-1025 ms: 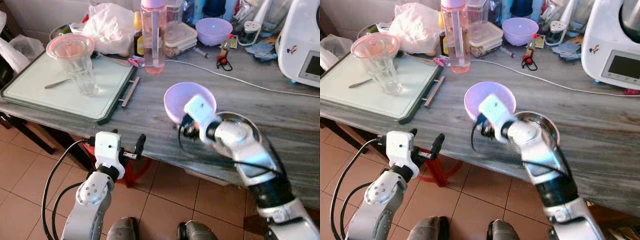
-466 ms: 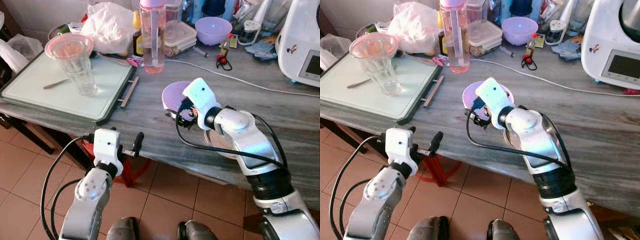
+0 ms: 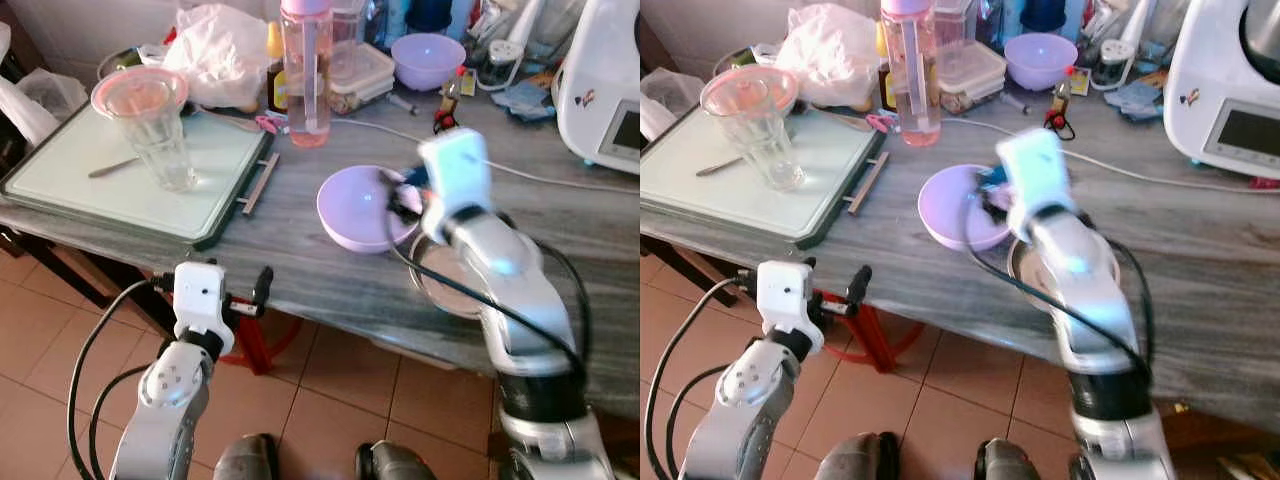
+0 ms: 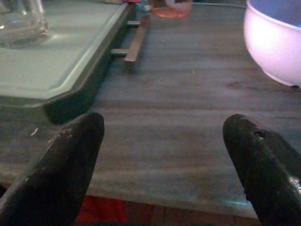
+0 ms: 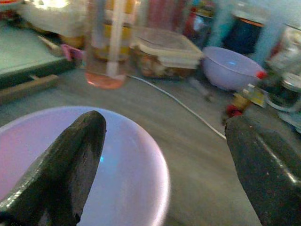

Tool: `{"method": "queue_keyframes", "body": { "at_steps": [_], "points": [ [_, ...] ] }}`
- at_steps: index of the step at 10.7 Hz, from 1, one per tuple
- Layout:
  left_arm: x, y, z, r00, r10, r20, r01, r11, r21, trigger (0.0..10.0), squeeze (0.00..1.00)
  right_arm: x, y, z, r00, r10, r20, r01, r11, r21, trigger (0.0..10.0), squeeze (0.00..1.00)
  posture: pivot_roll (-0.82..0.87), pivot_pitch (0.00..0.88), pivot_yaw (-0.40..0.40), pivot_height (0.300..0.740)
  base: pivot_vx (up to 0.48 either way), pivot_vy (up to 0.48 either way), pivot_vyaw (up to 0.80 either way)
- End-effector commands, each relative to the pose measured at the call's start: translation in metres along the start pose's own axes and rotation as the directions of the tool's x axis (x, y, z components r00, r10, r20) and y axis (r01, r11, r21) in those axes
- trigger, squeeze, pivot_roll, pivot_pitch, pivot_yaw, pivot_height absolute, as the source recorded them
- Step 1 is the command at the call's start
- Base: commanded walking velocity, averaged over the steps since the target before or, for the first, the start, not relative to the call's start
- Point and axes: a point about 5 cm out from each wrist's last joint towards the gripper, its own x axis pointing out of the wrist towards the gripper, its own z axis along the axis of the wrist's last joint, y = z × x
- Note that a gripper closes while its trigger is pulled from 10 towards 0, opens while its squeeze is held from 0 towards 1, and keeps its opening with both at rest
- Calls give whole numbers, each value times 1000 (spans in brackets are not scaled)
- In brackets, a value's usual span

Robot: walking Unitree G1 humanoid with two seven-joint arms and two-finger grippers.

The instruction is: Setting the table

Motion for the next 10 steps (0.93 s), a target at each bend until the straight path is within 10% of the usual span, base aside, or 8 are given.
{"method": "queue_keyframes", "body": {
  "at_steps": [1,5,10],
  "points": [
    [1,1,4,1000,1,11,-2,1000,14,10000,0,-5,-5,5,998,-56,22,56,998,-2,10000,1000,5,134,67,740,0,0,0],
    [0,-2,2,999,-37,1,37,999,-3,10000,0,-44,-21,-31,963,-243,-116,241,970,-30,10000,1000,-26,158,68,740,0,0,0],
    [-3,-3,1,999,-50,-6,50,999,-11,10000,0,-58,-14,-62,925,-194,-328,226,972,61,10000,1000,-22,177,65,740,0,0,0]
  ]
}}
